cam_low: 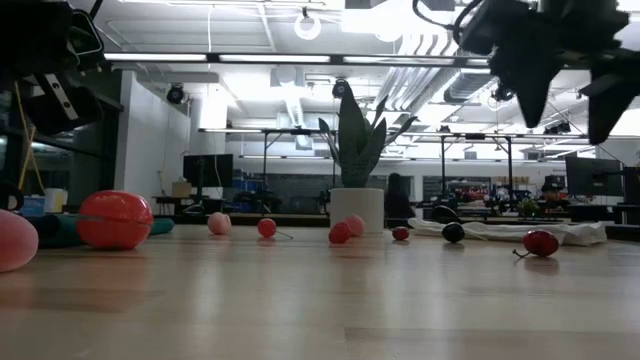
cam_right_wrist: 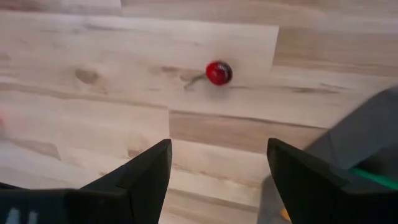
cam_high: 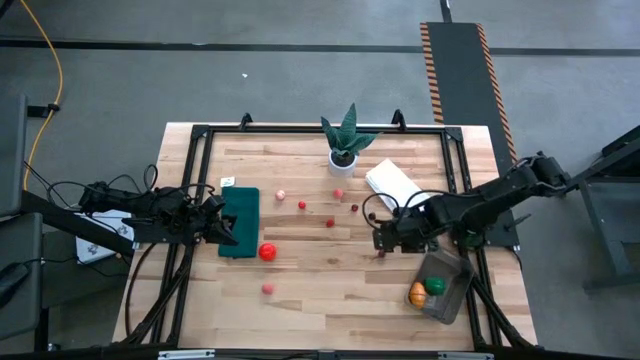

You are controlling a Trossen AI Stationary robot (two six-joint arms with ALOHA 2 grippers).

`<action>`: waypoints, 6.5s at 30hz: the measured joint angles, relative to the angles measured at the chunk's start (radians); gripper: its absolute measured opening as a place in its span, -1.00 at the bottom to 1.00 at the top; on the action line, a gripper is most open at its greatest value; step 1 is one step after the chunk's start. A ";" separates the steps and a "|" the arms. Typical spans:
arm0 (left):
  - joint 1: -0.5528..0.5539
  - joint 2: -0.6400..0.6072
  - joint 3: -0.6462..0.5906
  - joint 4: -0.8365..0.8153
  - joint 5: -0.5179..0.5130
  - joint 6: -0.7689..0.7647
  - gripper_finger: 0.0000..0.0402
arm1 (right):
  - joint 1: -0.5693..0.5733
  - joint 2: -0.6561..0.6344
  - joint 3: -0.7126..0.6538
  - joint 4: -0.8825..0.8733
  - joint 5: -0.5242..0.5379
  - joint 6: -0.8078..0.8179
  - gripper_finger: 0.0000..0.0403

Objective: Pick and placing Produce into tupperware
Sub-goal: Put the bottom red cherry into the black bin

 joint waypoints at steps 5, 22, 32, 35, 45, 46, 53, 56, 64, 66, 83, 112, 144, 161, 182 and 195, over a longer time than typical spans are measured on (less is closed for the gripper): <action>0.000 0.000 0.000 0.000 0.000 0.000 -1.00 | -0.046 0.000 0.000 0.000 -0.007 0.000 0.26; 0.000 0.000 0.000 0.000 0.004 0.008 -1.00 | -0.111 0.082 0.001 0.024 -0.038 -0.056 0.10; 0.000 0.000 0.000 0.000 0.005 0.008 -1.00 | -0.111 0.106 0.001 0.025 -0.015 -0.018 0.01; 0.000 0.000 0.000 0.000 0.009 0.008 -1.00 | -0.111 0.128 0.001 0.025 -0.015 -0.018 0.01; 0.000 0.000 0.000 0.003 0.029 0.008 -1.00 | -0.111 0.205 0.001 0.061 -0.042 -0.017 0.01; 0.000 0.000 0.000 0.003 0.030 0.008 -1.00 | -0.111 0.212 0.001 0.069 -0.044 -0.018 0.01; 0.000 0.000 0.000 0.003 0.038 0.007 -1.00 | -0.111 0.251 0.001 0.100 -0.057 -0.015 0.01; 0.000 0.000 0.000 0.003 0.038 0.007 -1.00 | -0.111 0.265 0.001 0.098 -0.081 -0.015 0.01; 0.000 0.000 0.000 0.004 0.055 0.000 -1.00 | -0.103 0.280 0.001 0.092 -0.090 -0.007 0.01; 0.000 0.000 0.000 0.004 0.055 0.001 -1.00 | -0.103 0.280 0.001 0.094 -0.090 -0.007 0.01; 0.000 0.000 0.000 0.005 0.056 0.000 -1.00 | -0.096 0.280 0.000 0.090 -0.073 -0.005 0.01; 0.000 0.000 0.000 0.006 0.060 -0.005 -1.00 | -0.137 0.137 0.000 -0.032 -0.042 -0.086 0.01; 0.000 0.000 0.000 0.005 0.067 -0.026 -1.00 | -0.081 0.075 -0.157 0.196 0.021 0.004 0.01; 0.000 0.000 0.000 0.005 0.067 -0.025 -1.00 | -0.098 0.168 -0.084 0.159 -0.042 0.000 0.01; 0.000 0.002 0.000 0.006 0.065 -0.018 -1.00 | -0.094 0.247 -0.084 0.231 -0.047 0.019 0.01; 0.000 0.002 0.000 0.005 0.064 -0.018 -1.00 | -0.094 0.258 -0.084 0.231 -0.081 0.011 0.01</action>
